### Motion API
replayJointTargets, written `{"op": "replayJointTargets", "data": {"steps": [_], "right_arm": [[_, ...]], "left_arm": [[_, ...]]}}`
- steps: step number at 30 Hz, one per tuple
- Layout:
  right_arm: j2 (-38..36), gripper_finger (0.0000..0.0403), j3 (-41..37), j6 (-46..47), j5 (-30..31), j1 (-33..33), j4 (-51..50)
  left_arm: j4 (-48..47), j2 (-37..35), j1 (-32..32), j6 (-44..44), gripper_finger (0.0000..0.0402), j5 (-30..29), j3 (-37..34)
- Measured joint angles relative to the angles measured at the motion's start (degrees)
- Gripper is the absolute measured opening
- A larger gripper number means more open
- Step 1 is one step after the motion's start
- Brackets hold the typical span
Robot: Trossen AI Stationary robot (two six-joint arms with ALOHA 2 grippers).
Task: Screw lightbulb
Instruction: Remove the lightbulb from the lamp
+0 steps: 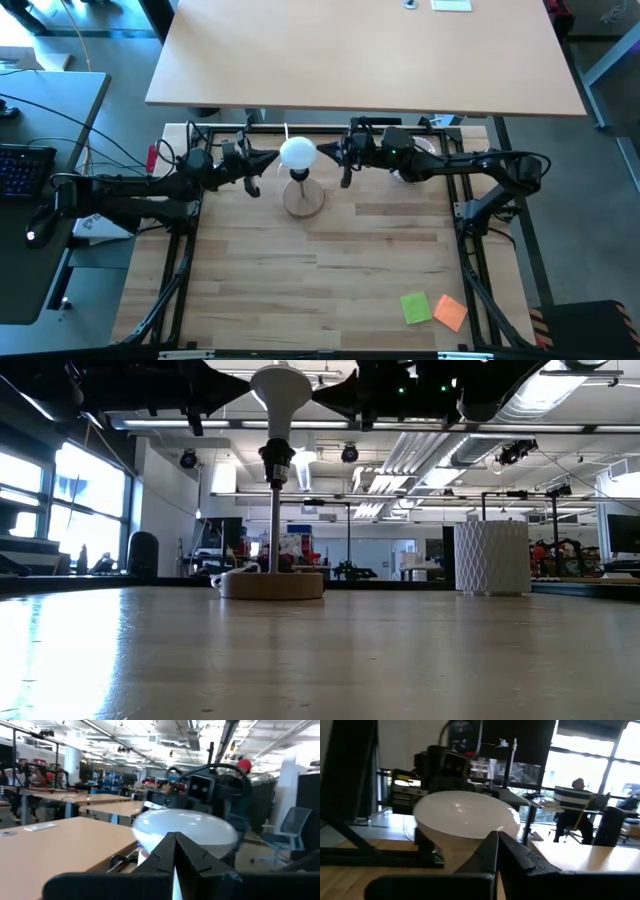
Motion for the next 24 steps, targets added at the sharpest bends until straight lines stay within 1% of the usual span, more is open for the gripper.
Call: {"op": "replayJointTargets", "data": {"steps": [2, 6, 10, 11, 15, 17, 20, 21, 22, 24], "right_arm": [[1.02, 0.0002, 0.92, -0.01, 1.02, -0.48, 0.21], [1.99, 0.0002, 2.19, 0.06, 4.38, -1.37, -0.33], [2.05, 0.0002, 2.64, 0.00, 5.54, -2.76, -0.61], [1.95, 0.0002, 2.65, 0.00, 6.42, -3.12, -0.73], [1.28, 0.0002, 2.65, -1.55, 13.23, -3.84, -1.70], [0.12, 0.0002, 2.65, -1.88, 14.37, -4.11, -4.05], [-2.30, 0.0002, 2.65, -3.36, 14.09, -3.90, -8.40], [-3.22, 0.0002, 2.65, -4.47, 13.01, -3.51, -10.08], [-4.15, 0.0002, 2.65, -5.30, 10.99, -2.93, -11.32], [-6.19, 0.0002, 2.65, -6.41, 4.55, -1.96, -14.76]], "left_arm": [[0.93, 0.61, -0.60, -0.67, 0.0000, 0.36, -0.01], [2.19, 1.66, -2.68, -2.25, 0.0000, 3.16, 0.02], [1.75, 1.98, -5.49, -2.62, 0.0000, 3.39, 0.01], [1.77, 1.95, -6.11, -2.55, 0.0000, 3.24, 0.01], [1.50, 1.47, -7.77, -0.65, 0.0000, 1.80, 0.01], [0.04, 0.64, -8.12, 0.14, 0.0000, -0.20, 0.01], [-5.29, -1.41, -8.07, 1.79, 0.0000, -5.19, 0.01], [-6.83, -2.10, -8.06, 2.09, 0.0000, -7.28, 0.01], [-8.37, -2.81, -7.98, 2.40, 0.0000, -9.51, 0.01], [-10.18, -3.95, -7.69, 2.82, 0.0000, -13.33, 0.01]]}}
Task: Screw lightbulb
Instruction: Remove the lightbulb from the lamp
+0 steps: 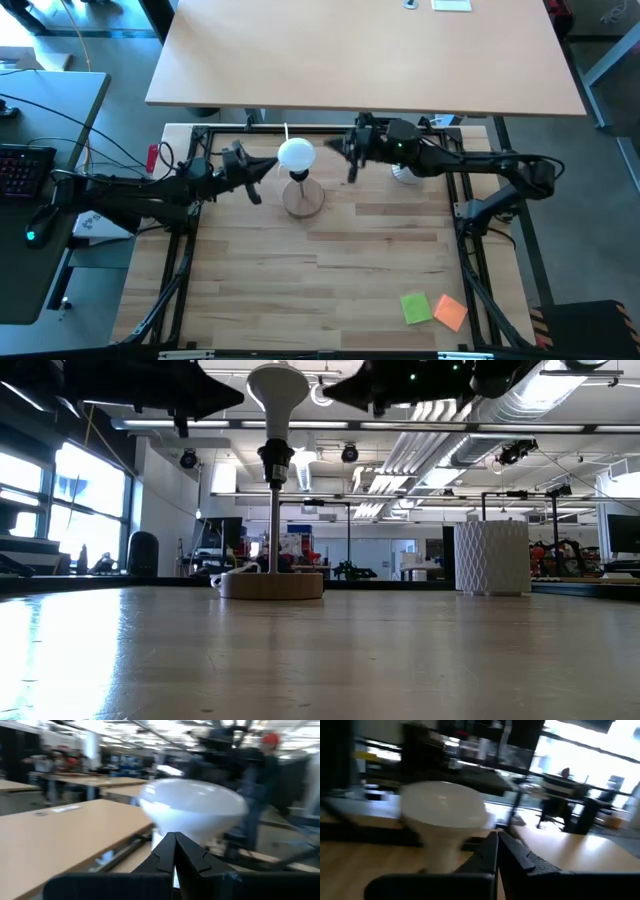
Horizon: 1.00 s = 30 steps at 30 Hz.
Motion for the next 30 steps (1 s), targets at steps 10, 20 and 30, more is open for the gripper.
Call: {"op": "replayJointTargets", "data": {"steps": [10, 20, 30], "right_arm": [[0.45, 0.0002, 0.00, 4.57, -12.96, 2.13, -0.45], [4.69, 0.0002, -0.03, 5.72, -7.14, 0.39, 6.33], [4.83, 0.0002, 0.00, 9.38, -2.19, -2.65, 5.63]], "left_arm": [[3.92, 0.40, 5.83, -2.36, 0.0000, 4.44, 0.00], [8.24, 4.40, 6.24, -10.44, 0.0000, 16.56, -0.02], [7.69, 4.34, -0.44, -8.95, 0.0000, 12.37, 0.00]]}}
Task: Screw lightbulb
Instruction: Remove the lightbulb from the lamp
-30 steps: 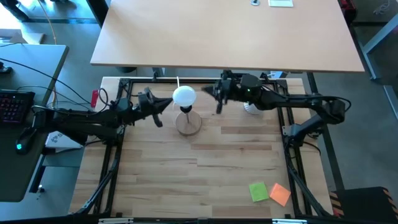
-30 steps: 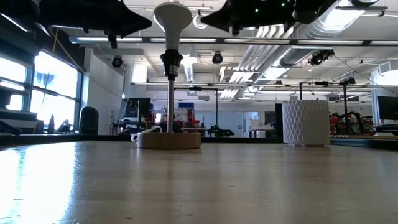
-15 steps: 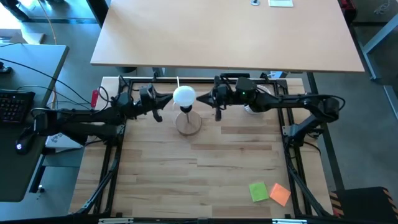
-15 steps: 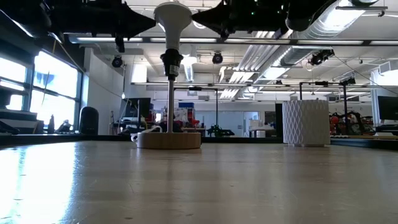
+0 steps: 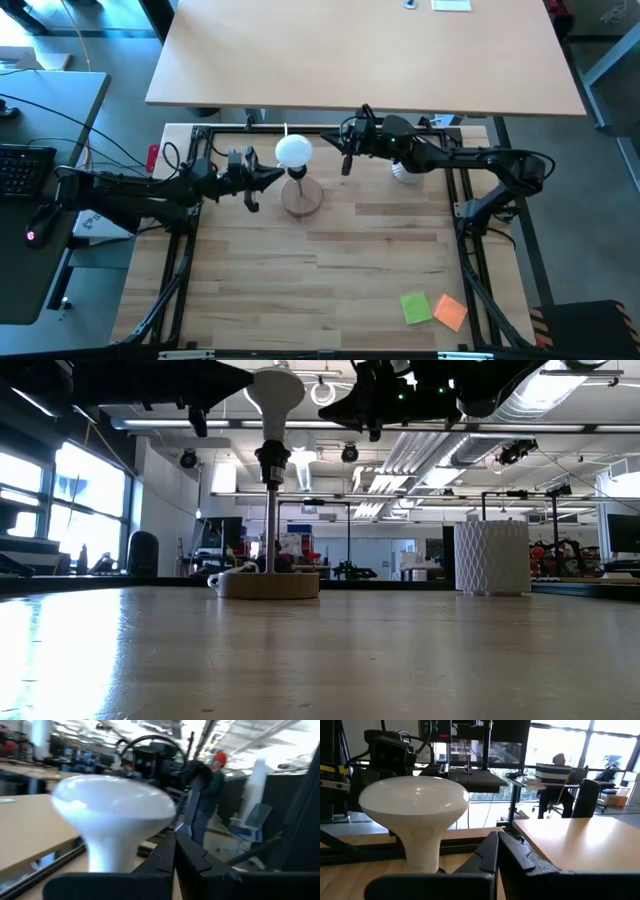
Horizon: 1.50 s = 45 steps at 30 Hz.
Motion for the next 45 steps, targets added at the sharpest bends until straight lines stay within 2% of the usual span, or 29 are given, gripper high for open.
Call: {"op": "replayJointTargets", "data": {"steps": [5, 9, 11, 13, 17, 21, 25, 29, 33, 37, 39, 41, 45], "right_arm": [[-1.80, 0.0002, 0.00, -1.88, -1.88, 0.74, -0.98], [-2.69, 0.0002, 0.00, -3.30, -11.00, 2.07, -0.91], [-2.69, 0.0002, 0.00, -3.01, -14.08, 2.81, -0.32], [-2.69, 0.0002, 0.00, -2.09, -14.54, 3.51, -0.04], [-1.91, 0.0002, 0.00, -1.92, -14.37, 3.87, 0.53], [-0.68, 0.0002, 0.00, -1.51, -13.91, 3.42, 1.76], [0.29, 0.0002, 0.00, -0.51, -11.85, 2.54, 3.12], [1.16, 0.0002, -0.07, 1.41, -6.15, 1.55, 3.75], [0.95, 0.0002, -0.04, 1.53, -0.64, 1.21, 4.38], [0.96, 0.0002, -0.04, 0.04, -0.19, 1.11, 4.14], [0.57, 0.0002, -0.04, -0.59, -1.92, 1.35, 3.92], [0.00, 0.0002, -0.04, -1.56, -6.21, 1.60, 3.67], [-0.43, 0.0002, -0.04, -1.71, -16.10, 2.27, 4.32]], "left_arm": [[-5.47, -2.25, -0.35, 1.19, 0.0000, -5.54, 0.00], [-8.68, -4.21, 1.07, 1.18, 0.0000, -11.92, 0.00], [-7.13, -4.53, 2.64, 1.50, 0.0000, -12.58, 0.00], [-5.43, -4.42, 4.49, 1.42, 0.0000, -11.42, 0.00], [-1.43, -2.93, 7.91, -0.69, 0.0000, -4.74, 0.00], [0.29, -1.46, 8.91, -2.45, 0.0000, 0.10, 0.00], [1.64, -1.03, 7.68, -2.97, 0.0000, 2.69, -0.04], [1.28, -0.99, 5.11, -3.02, 0.0000, 5.81, -0.02], [1.32, -1.03, 2.74, -3.02, 0.0000, 6.04, 0.00], [0.29, -1.17, 1.54, -2.73, 0.0000, 5.55, 0.00], [-2.42, -2.03, 1.51, -2.46, 0.0000, 4.97, 0.00], [-6.62, -3.62, 1.53, -2.34, 0.0000, 3.05, 0.00], [-14.54, -6.82, 2.42, -1.44, 0.0000, -4.51, 0.00]]}}
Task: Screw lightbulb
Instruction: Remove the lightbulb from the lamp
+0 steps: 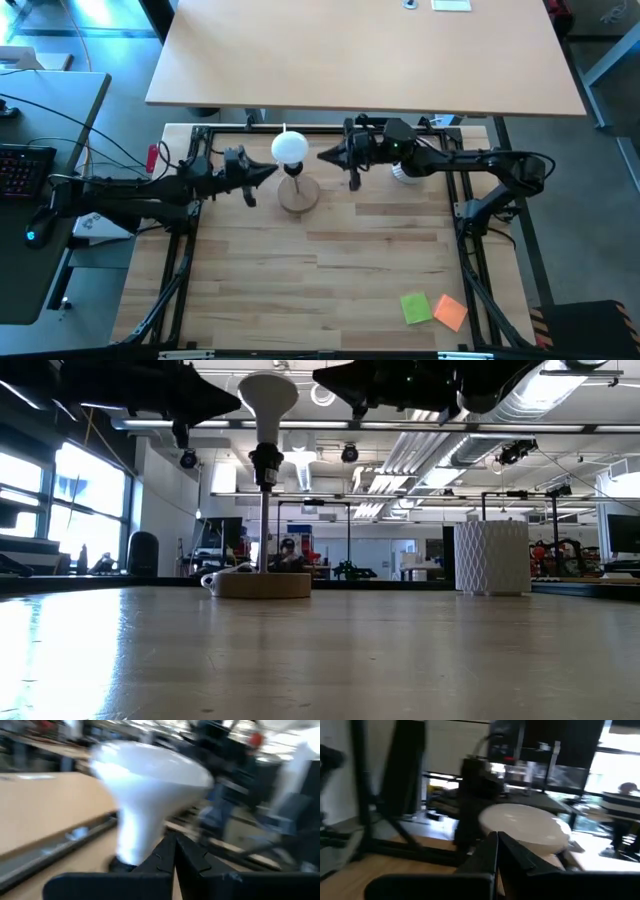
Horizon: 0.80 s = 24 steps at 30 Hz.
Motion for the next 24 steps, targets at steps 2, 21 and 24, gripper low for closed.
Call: {"op": "replayJointTargets", "data": {"steps": [2, 21, 24], "right_arm": [[-0.01, 0.0002, 0.00, -0.01, -1.77, 0.36, -0.23], [4.35, 0.0002, 0.01, 3.20, 4.20, -0.74, 7.26], [4.52, 0.0002, 0.02, 4.97, 6.26, -1.37, 6.62]], "left_arm": [[-0.69, -1.24, 0.91, 1.14, 0.0000, -3.77, 0.00], [15.38, 4.73, 4.69, -0.43, 0.0000, 7.11, -0.02], [15.61, 4.87, 2.64, -0.46, 0.0000, 7.89, -0.02]]}}
